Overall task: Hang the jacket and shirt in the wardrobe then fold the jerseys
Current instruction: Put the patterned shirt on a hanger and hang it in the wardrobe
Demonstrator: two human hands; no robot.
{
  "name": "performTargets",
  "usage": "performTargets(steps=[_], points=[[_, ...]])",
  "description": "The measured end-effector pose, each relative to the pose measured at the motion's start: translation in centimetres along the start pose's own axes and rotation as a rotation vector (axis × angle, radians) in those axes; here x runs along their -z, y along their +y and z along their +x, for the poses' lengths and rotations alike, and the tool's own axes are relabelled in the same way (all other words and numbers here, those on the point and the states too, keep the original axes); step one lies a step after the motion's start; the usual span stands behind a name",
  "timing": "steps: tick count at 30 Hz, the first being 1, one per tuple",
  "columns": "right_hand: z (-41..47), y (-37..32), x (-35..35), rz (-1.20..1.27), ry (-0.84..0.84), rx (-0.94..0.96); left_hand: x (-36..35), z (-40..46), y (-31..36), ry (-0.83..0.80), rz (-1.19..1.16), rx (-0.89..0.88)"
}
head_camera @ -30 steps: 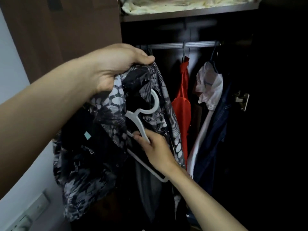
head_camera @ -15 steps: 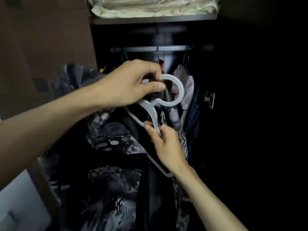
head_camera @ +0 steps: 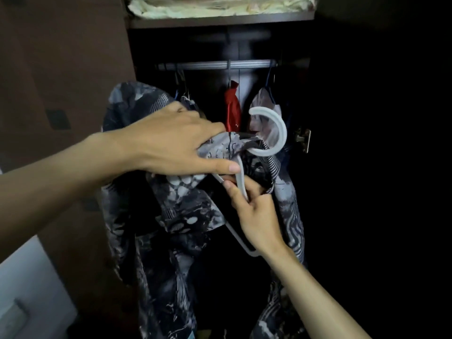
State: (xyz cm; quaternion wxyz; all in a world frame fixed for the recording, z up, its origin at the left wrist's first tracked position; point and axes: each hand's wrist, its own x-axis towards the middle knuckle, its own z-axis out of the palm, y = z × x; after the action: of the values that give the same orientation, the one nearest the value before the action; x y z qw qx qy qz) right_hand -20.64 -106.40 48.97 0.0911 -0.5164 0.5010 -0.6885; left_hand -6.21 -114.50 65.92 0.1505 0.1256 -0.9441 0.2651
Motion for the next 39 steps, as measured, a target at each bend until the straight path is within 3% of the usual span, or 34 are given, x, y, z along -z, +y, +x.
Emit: performTargets(steps=[5,11,16,22,26,30,33,39], points=[[0.8,-0.4,1.7,-0.069,-0.16,-0.001,-1.0,-0.7,-1.6,0.024,-0.128,0.099],[1.5,0.8,2.4,-0.065,-0.192,0.001,-1.7,-2.4,-3.0,-0.158,-0.101,0.171],[1.8,0.5,1.0,0.013,-0.221,-0.085,-2.5,-2.6,-4.8,-0.055,-0.006,0.222],[0.4,2.9,2.8,-0.456,-0.136,-0.021,-1.5,-4.5,-8.8,-0.035,-0.145,0.422],[-1.2,5.9,0.8,-0.074,-0.255,-0.486,-0.6,-5.8,-9.6,-0.029,-0.041,0.447],[-2.7,8.9,-2.1,0.366,-0.581,-0.642,0.4,-7.3,-10.3,-0.015,0.026,0.467],[-3.4,11.3,-5.8,0.118,-0.681,-0.514,1.5,-8.9,-10.8,-0.012,-0.032,0.58],[-3.2,12.8,-14.7,-0.028,-0.574,-0.273,3.2,-10.7,-11.1,-0.006,-0.227,0.719]])
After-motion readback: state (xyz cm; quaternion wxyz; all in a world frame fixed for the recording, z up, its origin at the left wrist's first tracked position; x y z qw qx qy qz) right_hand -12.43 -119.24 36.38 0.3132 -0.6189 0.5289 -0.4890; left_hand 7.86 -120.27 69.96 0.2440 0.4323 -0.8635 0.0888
